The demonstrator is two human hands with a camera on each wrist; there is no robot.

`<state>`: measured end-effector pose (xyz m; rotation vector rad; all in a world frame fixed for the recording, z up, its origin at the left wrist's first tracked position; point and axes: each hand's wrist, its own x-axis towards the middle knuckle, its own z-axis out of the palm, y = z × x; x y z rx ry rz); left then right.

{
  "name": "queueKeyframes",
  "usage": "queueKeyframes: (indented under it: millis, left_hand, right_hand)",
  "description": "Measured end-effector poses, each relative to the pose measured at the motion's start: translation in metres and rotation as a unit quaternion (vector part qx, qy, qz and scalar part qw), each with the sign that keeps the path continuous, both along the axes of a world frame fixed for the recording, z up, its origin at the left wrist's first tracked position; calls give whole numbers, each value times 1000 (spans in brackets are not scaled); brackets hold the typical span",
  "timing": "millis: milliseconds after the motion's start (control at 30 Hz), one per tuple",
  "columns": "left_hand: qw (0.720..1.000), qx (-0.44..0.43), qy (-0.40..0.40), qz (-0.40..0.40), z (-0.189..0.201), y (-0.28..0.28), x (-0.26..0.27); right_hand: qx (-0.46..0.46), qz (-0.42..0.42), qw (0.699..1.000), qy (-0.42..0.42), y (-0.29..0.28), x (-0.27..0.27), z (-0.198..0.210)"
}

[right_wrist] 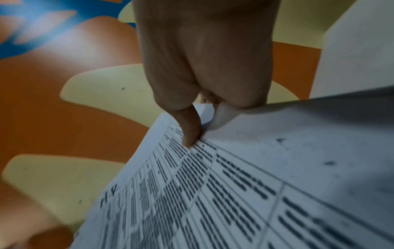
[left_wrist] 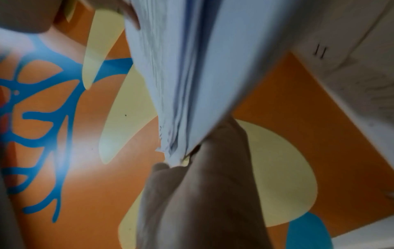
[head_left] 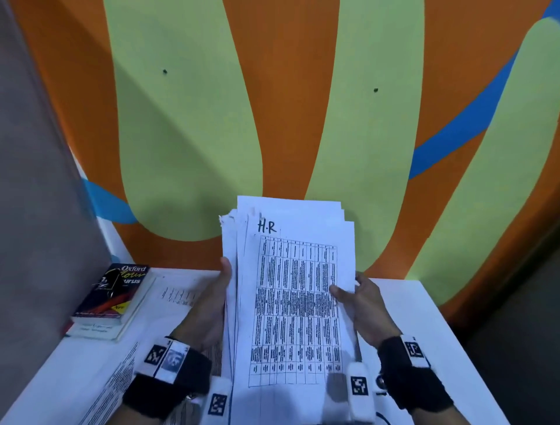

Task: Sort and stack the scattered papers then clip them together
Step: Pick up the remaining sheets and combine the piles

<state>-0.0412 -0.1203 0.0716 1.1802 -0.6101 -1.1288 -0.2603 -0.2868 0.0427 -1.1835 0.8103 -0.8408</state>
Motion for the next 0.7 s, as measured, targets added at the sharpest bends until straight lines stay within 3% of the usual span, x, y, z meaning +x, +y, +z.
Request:
queueKeyframes:
  millis: [67,133,167,267,367,433,533,700]
  left_hand:
    - [996,-36,-79,23,2,-3,-3]
    - [969,-68,-225,77,4,-4,-9]
    - [957,-84,-256,108,11,-6,-12]
    - [953,-90,-242,158,11,-13,-9]
    - [954,-61,-264,131,-2,-16,-3]
    - [949,-44,-289,118,-12,-18,-4]
    - [953,-49,-264,138,-10,-22,-12]
    - [951,-71,-248,173,-3,-34,-5]
  right_hand:
    - [-88,-48,995,-2,3,5,5]
    - [-185,-60,981,24,11,9,19]
    - [-216,-56,974,38,15,10,25]
    - [-267,-33,963,20,19,8,37]
    - [-269,-7,963,21,19,3,35]
    - [-267,-14,963,41,17,0,26]
    - [-266,-31,962,60,17,1,22]
    - [-311,-41,949,22,20,6,47]
